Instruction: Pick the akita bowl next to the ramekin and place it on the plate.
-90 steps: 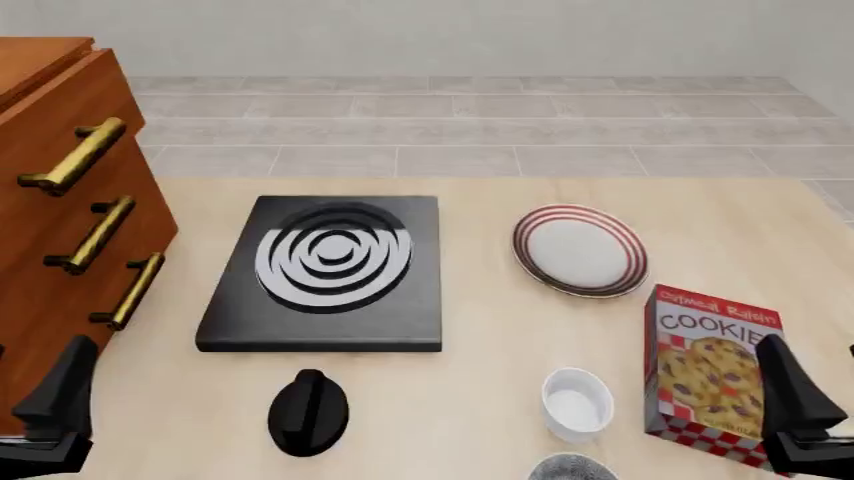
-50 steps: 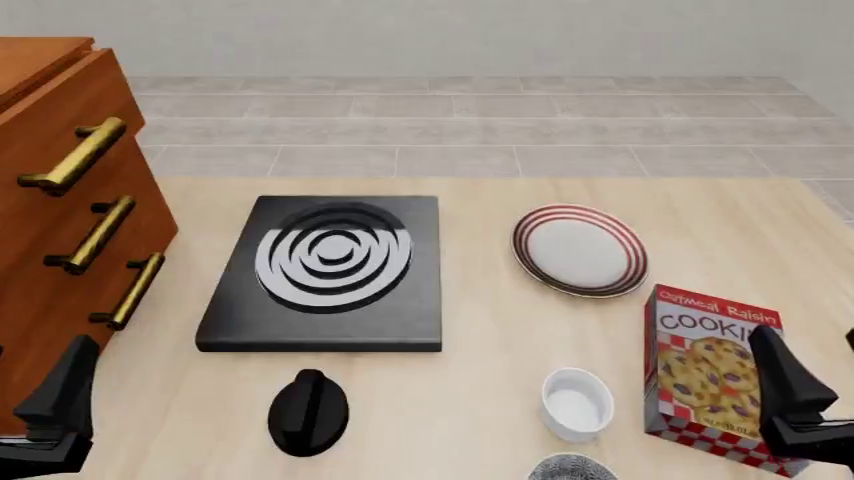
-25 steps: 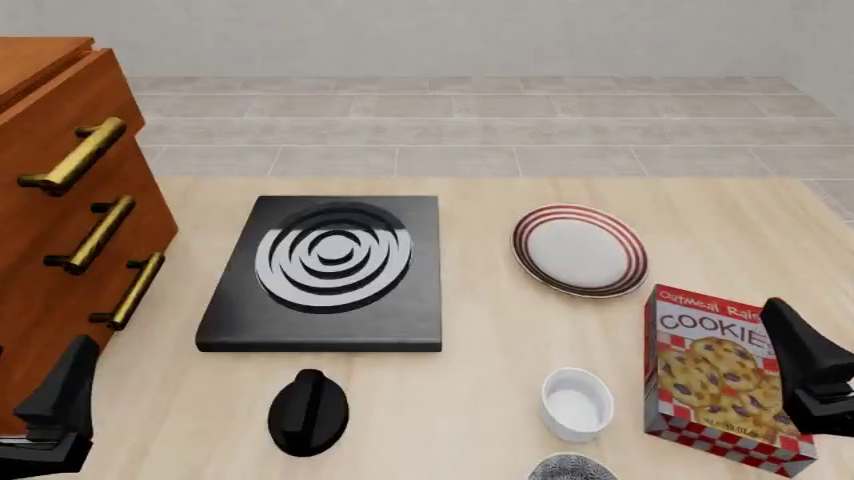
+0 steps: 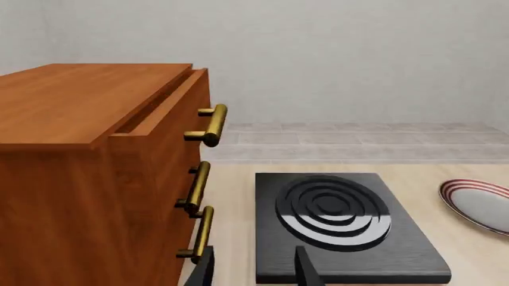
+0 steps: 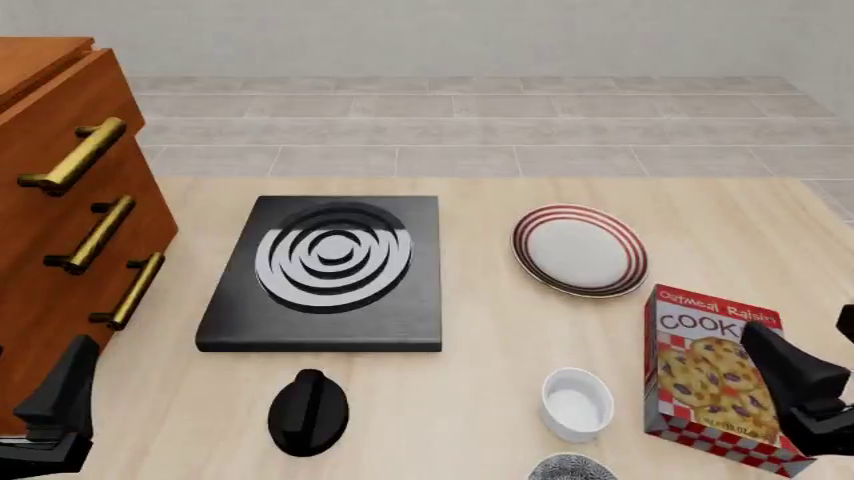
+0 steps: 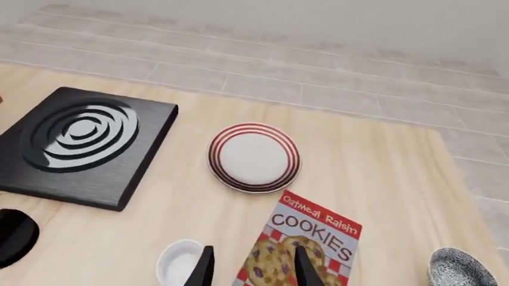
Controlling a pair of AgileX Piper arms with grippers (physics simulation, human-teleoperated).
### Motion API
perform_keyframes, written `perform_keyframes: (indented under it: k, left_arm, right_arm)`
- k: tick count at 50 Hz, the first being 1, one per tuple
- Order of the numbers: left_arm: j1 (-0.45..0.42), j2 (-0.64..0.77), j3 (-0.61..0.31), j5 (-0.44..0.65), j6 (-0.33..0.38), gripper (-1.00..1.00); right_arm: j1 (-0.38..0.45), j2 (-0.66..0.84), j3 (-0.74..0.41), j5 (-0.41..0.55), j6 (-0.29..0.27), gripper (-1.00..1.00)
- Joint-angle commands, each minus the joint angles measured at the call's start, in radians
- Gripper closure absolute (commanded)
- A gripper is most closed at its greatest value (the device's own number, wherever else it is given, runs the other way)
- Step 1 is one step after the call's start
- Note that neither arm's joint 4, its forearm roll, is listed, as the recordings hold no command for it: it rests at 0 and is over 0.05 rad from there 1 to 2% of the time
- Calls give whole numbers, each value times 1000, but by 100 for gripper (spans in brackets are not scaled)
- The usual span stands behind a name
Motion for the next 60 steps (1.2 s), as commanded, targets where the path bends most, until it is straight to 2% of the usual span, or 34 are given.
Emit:
perform_keyframes:
  k: [1, 19, 20, 29, 33, 38, 60]
  left_arm:
    - [0, 0, 0, 0, 0, -100]
    - [0, 0, 0, 0, 0, -100]
    - [0, 0, 0, 0, 0, -100]
    - [0, 0, 0, 0, 0, -100]
    - [0, 0, 0, 0, 0, -100]
    - [0, 0, 0, 0, 0, -100]
    - [0, 0, 0, 0, 0, -100]
  right_arm:
    - [44, -3, -27, 96, -15, -100]
    - [91, 51, -114, 198, 29, -100]
    - [96, 62, -111, 200, 47, -100]
    - [114, 85, -118, 235, 89, -100]
    - [127, 100, -120, 252, 133, -100]
    - [134, 97, -126, 271, 122, -100]
    - [177, 139, -144, 366, 220, -100]
